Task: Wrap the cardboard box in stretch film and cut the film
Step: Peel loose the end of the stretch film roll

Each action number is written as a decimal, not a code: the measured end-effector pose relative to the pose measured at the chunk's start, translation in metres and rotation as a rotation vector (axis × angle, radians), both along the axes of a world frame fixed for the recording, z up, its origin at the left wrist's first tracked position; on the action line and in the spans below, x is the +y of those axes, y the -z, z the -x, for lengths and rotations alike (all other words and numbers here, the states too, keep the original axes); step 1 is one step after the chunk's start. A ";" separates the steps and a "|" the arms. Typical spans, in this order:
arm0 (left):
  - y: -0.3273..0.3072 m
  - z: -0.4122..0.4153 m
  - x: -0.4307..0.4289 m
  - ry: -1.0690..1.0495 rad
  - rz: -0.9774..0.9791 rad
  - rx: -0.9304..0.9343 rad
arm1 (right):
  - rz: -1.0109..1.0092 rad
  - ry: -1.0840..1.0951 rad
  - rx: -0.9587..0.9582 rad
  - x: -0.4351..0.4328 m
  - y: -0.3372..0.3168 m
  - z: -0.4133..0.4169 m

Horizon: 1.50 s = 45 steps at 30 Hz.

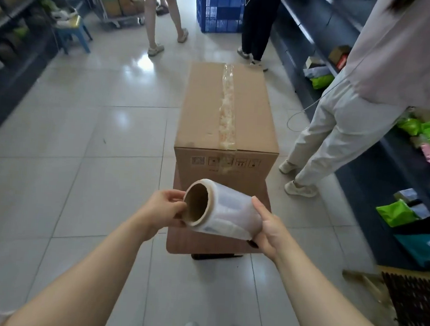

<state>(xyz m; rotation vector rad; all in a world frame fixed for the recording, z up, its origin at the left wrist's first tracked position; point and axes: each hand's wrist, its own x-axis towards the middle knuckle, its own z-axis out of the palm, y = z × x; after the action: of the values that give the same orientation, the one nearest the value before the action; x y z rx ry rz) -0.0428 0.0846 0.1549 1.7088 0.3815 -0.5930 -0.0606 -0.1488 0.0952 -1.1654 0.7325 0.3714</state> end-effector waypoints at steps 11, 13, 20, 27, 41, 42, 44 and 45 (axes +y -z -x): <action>-0.048 0.028 -0.015 0.088 0.161 0.059 | 0.037 0.092 -0.311 -0.001 -0.052 0.036; -0.052 0.031 -0.016 0.077 0.169 -0.012 | 0.055 0.087 -0.315 -0.002 -0.066 0.040; -0.060 0.039 -0.016 0.176 0.199 -0.080 | -0.092 0.136 -0.340 -0.017 -0.095 0.043; -0.078 0.042 -0.028 0.322 0.252 0.009 | -0.059 0.167 -0.455 -0.031 -0.110 0.043; -0.112 0.030 -0.071 0.074 0.135 0.199 | 1.370 -0.672 -0.859 -0.047 -0.112 0.045; -0.115 0.029 -0.071 0.101 0.110 0.204 | 1.349 -0.672 -0.910 -0.047 -0.113 0.044; -0.120 0.027 -0.069 0.172 0.058 0.193 | 1.265 -0.664 -0.972 -0.046 -0.117 0.046; -0.123 0.025 -0.067 0.214 0.038 0.180 | 1.147 -0.637 -0.962 -0.045 -0.121 0.049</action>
<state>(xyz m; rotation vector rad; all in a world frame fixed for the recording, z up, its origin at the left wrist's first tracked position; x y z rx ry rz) -0.0682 0.0177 0.2777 1.6763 0.3136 -0.9098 -0.1095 -0.1940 0.2160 -2.4022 -0.4131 -0.1807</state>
